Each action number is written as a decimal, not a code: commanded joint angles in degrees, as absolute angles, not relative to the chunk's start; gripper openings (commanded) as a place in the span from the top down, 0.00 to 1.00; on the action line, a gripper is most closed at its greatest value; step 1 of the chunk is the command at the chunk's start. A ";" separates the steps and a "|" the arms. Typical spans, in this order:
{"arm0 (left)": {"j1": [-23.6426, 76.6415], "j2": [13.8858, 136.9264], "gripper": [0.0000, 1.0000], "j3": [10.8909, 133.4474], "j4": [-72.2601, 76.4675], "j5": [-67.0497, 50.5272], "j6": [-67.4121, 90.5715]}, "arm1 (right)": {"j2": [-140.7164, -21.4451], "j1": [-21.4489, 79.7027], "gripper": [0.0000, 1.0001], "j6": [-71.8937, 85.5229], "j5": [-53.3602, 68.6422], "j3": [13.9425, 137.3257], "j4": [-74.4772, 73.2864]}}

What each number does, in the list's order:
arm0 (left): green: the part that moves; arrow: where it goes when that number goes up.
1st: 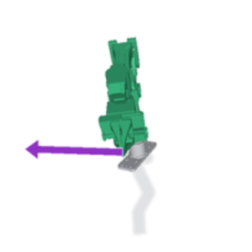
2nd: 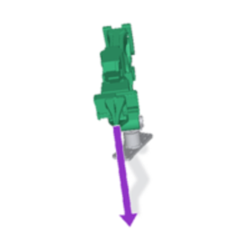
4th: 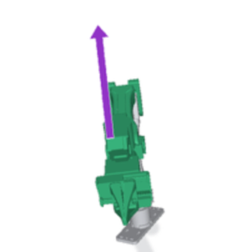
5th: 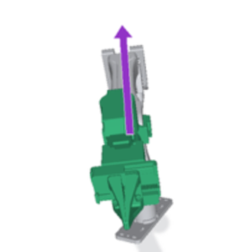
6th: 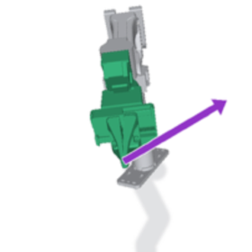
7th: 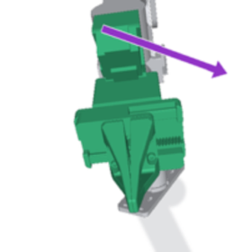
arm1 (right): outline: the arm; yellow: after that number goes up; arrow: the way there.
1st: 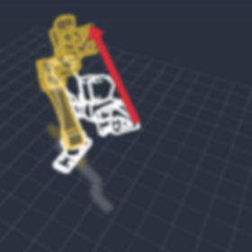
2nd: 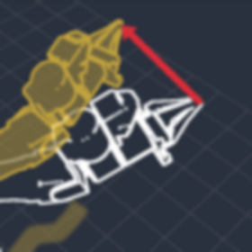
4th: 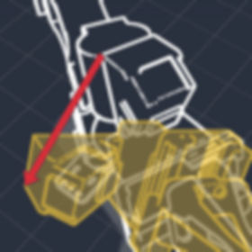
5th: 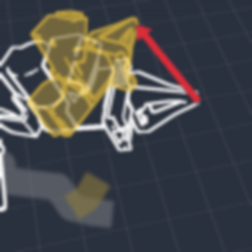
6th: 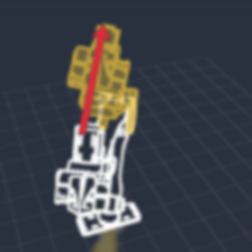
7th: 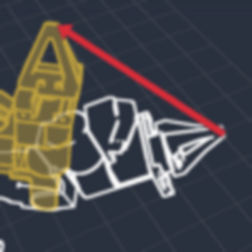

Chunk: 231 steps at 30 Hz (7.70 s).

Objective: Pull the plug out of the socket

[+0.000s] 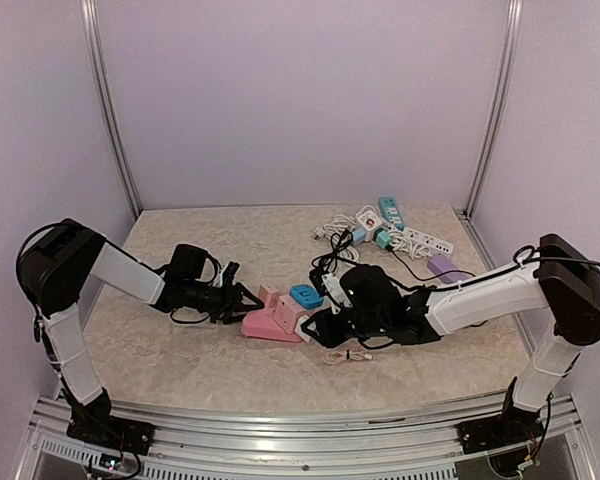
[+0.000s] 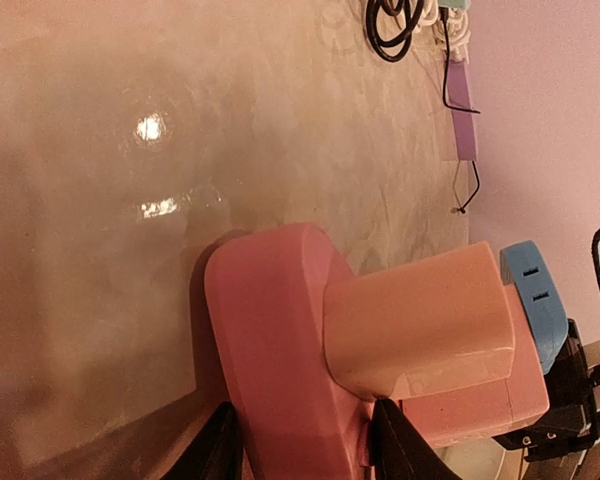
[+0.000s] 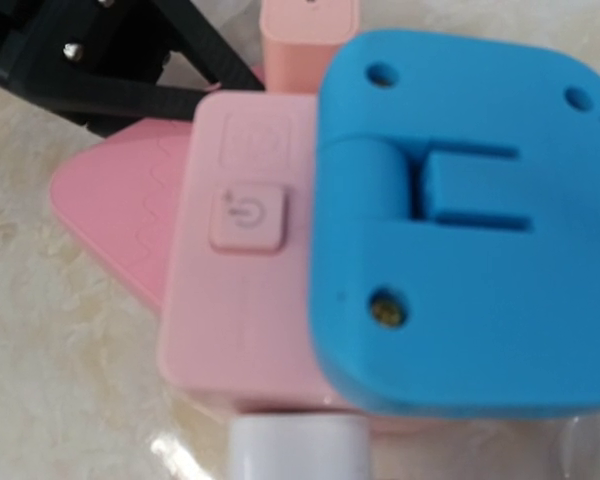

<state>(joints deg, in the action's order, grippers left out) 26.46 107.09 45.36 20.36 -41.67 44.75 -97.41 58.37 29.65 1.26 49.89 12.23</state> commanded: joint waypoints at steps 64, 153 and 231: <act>36.81 89.92 0.87 51.07 12.00 -31.08 34.94 | -97.10 57.85 0.24 25.53 -3.38 69.26 -7.52; 36.63 88.08 0.88 57.82 -5.19 -32.43 19.96 | -98.24 58.82 1.00 31.21 -1.27 65.34 6.09; 36.30 89.12 0.93 58.05 -6.16 -30.77 20.48 | -96.96 58.67 1.00 30.12 1.65 62.95 8.63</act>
<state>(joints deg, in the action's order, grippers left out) 36.69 89.32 56.88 -8.27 -29.74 20.58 -98.76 58.89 29.67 -2.39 63.83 5.48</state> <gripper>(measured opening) 0.307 0.283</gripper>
